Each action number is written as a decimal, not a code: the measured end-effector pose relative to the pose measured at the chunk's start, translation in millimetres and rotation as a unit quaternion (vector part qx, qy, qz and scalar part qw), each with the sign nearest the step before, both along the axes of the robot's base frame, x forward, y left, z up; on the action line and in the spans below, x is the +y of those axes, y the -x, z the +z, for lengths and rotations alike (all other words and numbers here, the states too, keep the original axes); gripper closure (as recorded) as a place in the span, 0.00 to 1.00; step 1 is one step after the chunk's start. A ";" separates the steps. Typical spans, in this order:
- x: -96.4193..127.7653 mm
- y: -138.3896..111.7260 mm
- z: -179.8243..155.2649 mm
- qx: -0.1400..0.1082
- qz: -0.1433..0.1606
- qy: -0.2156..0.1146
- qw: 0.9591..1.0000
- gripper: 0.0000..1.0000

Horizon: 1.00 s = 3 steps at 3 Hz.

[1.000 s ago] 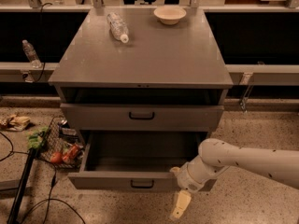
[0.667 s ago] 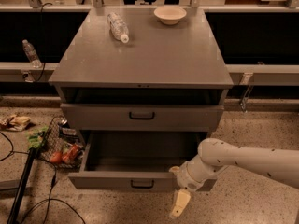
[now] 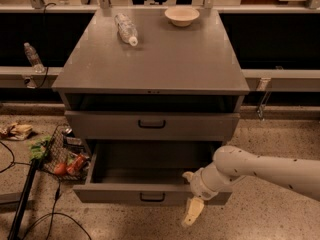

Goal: Open middle drawer

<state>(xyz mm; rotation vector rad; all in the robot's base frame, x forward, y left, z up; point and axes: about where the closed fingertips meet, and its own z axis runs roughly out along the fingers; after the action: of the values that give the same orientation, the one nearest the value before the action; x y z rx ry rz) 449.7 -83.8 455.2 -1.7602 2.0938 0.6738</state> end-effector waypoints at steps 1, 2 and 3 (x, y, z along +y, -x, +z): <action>0.1 -7.0 -7.3 -0.007 0.001 0.004 1.000 0.00; 2.8 -7.7 -27.2 0.003 0.006 0.008 1.000 0.00; 6.6 -9.4 -40.7 0.012 0.015 0.008 1.000 0.18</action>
Offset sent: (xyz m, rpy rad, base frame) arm 0.0107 0.0040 -0.0532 -0.0299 0.0347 0.0210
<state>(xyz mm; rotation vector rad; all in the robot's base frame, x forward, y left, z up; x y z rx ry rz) 459.1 -77.2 414.5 -1.8029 2.0983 0.6926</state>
